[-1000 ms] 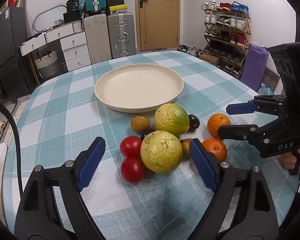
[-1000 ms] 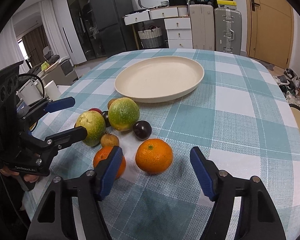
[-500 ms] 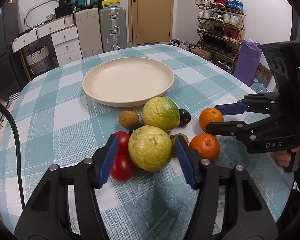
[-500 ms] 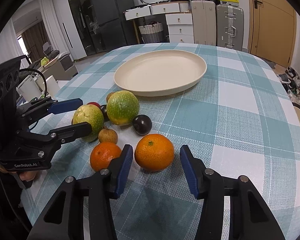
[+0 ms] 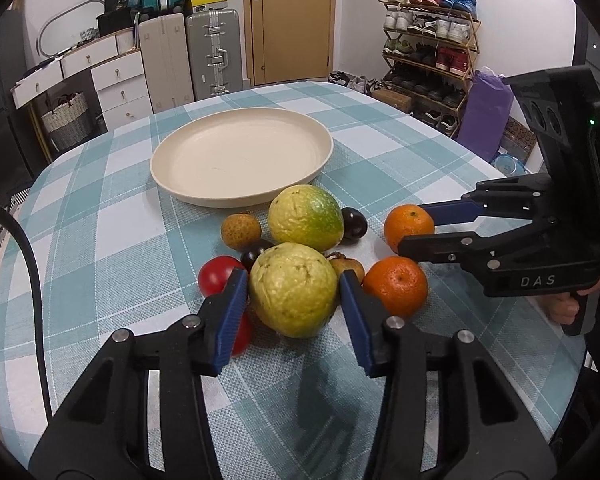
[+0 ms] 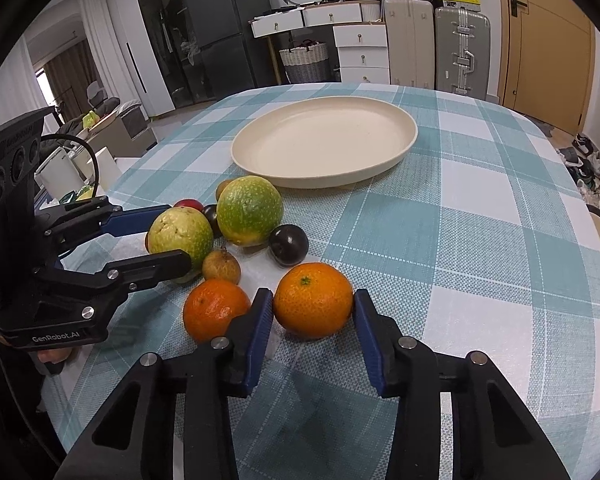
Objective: Organize fruits
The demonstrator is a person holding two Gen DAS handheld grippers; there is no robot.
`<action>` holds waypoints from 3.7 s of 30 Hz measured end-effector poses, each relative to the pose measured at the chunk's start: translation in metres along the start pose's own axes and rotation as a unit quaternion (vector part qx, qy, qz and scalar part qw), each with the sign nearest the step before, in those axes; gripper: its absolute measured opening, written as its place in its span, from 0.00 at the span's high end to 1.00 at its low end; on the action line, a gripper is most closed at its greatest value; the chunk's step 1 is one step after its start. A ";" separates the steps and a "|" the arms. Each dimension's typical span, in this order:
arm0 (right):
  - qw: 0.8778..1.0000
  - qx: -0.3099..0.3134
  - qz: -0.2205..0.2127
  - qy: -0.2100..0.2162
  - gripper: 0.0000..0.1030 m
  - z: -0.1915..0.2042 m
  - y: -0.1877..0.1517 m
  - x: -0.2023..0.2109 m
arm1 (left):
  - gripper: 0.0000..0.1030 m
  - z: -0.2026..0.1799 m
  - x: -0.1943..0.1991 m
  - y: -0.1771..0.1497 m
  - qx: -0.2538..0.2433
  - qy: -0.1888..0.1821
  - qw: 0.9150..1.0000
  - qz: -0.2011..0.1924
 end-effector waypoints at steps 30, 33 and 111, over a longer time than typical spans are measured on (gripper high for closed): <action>0.993 -0.009 -0.115 0.006 0.61 0.000 0.040 0.045 | 0.57 0.027 0.043 0.044 0.085 0.041 0.991 -0.095; 0.993 -0.007 -0.115 0.001 0.61 -0.001 0.048 0.044 | 0.57 0.030 0.044 0.051 0.087 0.040 0.990 -0.100; 0.997 -0.029 -0.071 -0.030 0.01 -0.014 0.060 0.019 | 0.01 0.051 0.051 0.025 0.107 0.083 0.986 -0.097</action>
Point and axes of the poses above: each gripper's, at about its wrist camera, not at the fingertips, and x roughly against the way its jaws point, z to its left, y to its top, the point moved 3 cm from there along -x, roughly the way its jaws point, and after that the axes turned 4 degrees about z, right-handed, at the moved point
